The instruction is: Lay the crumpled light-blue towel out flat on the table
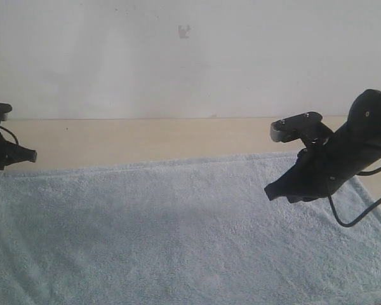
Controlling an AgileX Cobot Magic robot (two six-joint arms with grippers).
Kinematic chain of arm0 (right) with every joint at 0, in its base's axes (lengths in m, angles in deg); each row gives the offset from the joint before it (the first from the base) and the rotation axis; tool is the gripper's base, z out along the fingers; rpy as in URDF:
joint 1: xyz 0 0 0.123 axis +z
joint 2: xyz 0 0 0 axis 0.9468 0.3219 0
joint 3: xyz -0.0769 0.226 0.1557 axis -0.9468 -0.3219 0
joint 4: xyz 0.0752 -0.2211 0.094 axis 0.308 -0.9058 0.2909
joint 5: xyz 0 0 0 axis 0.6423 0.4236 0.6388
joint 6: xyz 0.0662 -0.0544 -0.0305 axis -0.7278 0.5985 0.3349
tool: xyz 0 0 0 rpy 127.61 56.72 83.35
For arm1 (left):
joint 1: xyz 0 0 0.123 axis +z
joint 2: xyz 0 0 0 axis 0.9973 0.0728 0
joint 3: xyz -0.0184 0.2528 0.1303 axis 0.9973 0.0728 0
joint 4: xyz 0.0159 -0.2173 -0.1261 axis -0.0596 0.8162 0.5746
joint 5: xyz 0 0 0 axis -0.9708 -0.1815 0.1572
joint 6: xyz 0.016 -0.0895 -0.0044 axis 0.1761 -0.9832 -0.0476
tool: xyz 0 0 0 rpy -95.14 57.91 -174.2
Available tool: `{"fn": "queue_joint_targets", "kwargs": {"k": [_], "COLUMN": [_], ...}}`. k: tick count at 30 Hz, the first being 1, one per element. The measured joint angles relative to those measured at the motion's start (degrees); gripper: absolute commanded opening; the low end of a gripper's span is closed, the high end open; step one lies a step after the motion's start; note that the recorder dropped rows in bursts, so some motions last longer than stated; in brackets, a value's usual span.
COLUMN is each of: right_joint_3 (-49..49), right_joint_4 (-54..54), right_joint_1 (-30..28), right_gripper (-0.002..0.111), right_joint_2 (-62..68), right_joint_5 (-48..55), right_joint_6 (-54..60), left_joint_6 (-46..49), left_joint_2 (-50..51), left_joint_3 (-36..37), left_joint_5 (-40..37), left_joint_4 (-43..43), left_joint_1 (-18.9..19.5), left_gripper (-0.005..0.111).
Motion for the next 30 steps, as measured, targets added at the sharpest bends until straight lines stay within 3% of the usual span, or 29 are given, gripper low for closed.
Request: {"fn": "queue_joint_targets", "kwargs": {"k": [4, 11, 13, 17, 18, 22, 30], "right_joint_3": [0.0, 0.0, 2.4, 12.8, 17.7, 27.7, 31.4], "right_joint_4": [0.0, -0.6, -0.6, -1.0, -1.9, -8.6, -17.5], "right_joint_1": [0.0, -0.6, -4.2, -13.0, -14.5, -14.8, -14.8], "right_gripper": [0.000, 0.000, 0.000, 0.000, 0.000, 0.000, 0.000], "right_joint_2": [0.0, -1.2, -1.3, 4.0, 7.4, 14.9, 21.0], "right_joint_5": [-0.2, -7.6, -8.9, -0.7, 2.6, 5.8, 8.1], "right_joint_6": [-0.4, -1.7, -2.4, -2.2, -1.8, -5.4, -9.5], "left_joint_6": [1.9, -0.6, -0.3, 6.7, 11.3, 19.5, 20.6], "left_joint_2": [3.5, -0.6, -3.8, -6.6, -7.3, -7.5, -7.5], "left_joint_3": [-6.8, -8.9, -8.9, -7.3, -5.7, -1.0, 1.5], "left_joint_5": [-6.3, -6.9, -7.8, -8.9, -9.1, -11.0, -5.7], "left_joint_4": [-0.7, 0.0, 1.3, 9.6, 15.0, 23.1, 24.2], "left_joint_1": [0.0, 0.1, 0.1, 0.1, 0.1, 0.0, -0.1], "left_gripper": [0.004, 0.004, 0.004, 0.004, 0.004, 0.004, 0.004]}}
